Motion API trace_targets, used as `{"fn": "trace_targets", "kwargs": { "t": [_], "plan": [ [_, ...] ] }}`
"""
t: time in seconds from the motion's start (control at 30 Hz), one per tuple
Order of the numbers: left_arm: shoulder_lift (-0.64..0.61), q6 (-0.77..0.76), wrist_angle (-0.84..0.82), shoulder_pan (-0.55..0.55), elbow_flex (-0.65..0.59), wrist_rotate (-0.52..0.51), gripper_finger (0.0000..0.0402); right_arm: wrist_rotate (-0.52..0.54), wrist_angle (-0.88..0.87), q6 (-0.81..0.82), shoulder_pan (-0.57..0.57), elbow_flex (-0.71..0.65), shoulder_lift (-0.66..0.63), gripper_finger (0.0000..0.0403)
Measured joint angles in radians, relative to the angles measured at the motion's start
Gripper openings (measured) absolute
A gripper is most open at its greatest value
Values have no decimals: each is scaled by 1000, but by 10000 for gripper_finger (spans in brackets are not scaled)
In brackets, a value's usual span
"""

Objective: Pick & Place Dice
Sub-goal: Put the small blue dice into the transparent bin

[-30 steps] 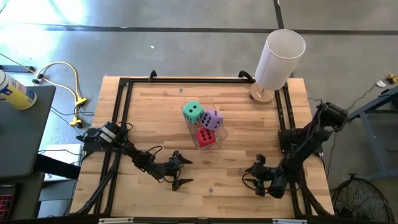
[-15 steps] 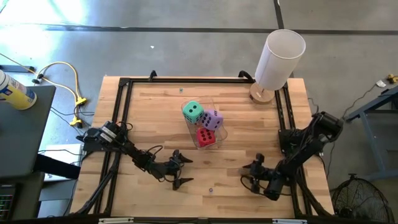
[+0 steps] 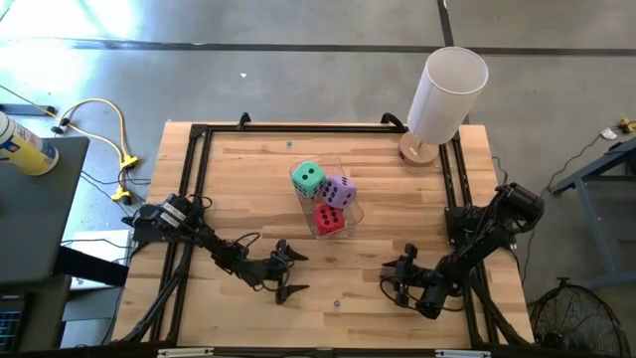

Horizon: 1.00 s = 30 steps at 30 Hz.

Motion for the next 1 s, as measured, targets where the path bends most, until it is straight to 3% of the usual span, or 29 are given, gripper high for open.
{"fn": "trace_targets", "kwargs": {
  "t": [0.5, 0.63, 0.77, 1.0],
  "plan": [
    [0, -1, 0, 0, 0, 0, 399, -43, -1, -7, 11, 0, 1, 43],
    [0, -1, 0, 0, 0, 0, 399, -48, 31, -21, 1, -3, -23, 38],
    [0, -1, 0, 2, 0, 0, 399, -94, 60, -147, -42, 24, -77, 39],
    [0, -2, 0, 13, 0, 1, 399, -36, 81, -520, -186, 147, -183, 40]
  ]
}}
